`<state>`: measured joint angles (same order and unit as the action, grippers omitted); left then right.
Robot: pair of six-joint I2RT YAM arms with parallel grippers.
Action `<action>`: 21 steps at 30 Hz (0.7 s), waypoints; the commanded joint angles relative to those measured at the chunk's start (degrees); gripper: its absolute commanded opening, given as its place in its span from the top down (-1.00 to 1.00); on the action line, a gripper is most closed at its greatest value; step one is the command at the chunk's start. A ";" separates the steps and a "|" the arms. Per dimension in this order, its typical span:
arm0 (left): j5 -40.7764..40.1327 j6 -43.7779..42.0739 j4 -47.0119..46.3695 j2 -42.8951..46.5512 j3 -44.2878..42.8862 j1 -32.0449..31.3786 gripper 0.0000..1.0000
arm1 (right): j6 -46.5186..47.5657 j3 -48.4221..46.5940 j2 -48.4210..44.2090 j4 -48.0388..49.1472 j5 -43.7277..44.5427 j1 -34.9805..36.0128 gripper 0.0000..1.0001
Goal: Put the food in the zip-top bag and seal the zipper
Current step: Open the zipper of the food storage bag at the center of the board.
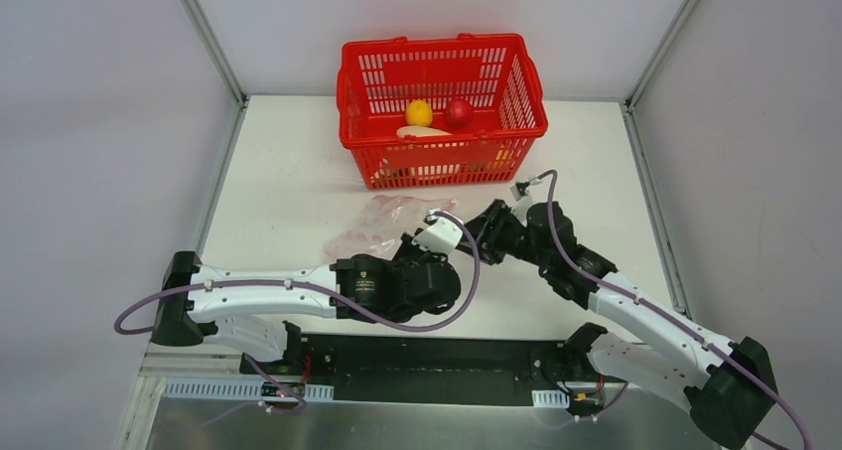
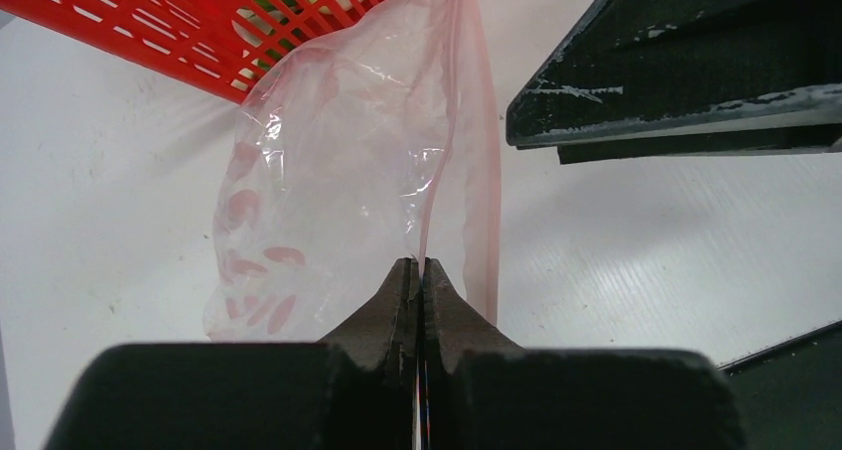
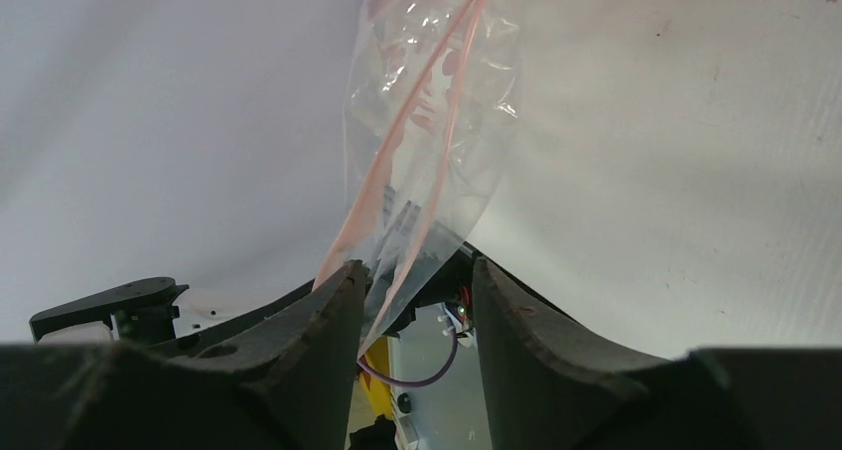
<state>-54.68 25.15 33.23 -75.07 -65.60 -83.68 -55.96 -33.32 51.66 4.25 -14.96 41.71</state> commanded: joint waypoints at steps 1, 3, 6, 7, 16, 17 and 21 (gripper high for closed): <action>1.03 1.10 -1.24 2.93 -0.49 -0.52 1.00 | -1.10 -2.88 2.38 3.87 -1.14 -0.21 0.08; 1.55 0.73 -2.13 3.60 -0.09 -0.53 1.00 | -2.26 -2.83 3.38 4.11 -1.46 -0.21 0.14; 1.77 0.92 -2.57 4.05 0.36 -0.52 1.00 | -4.73 -0.75 3.81 9.10 -1.93 -0.18 0.24; 1.92 1.09 -2.63 4.16 0.49 -0.52 1.00 | -4.94 -0.40 3.87 9.53 -1.77 -0.19 0.26; 4.04 0.82 -4.83 5.75 2.19 -0.61 1.00 | -3.77 -0.65 4.99 9.35 -2.38 -0.20 0.65; 3.78 0.86 -4.84 5.95 2.40 -0.61 1.00 | -3.65 -0.61 4.97 9.13 -2.40 -0.19 0.74; 2.82 0.97 -4.78 6.50 2.69 -0.61 0.86 | -3.09 -0.58 4.62 8.42 -2.81 -0.21 1.00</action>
<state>-51.03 25.15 29.71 -70.76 -63.29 -83.70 -59.46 -33.71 56.69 10.85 -16.40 41.71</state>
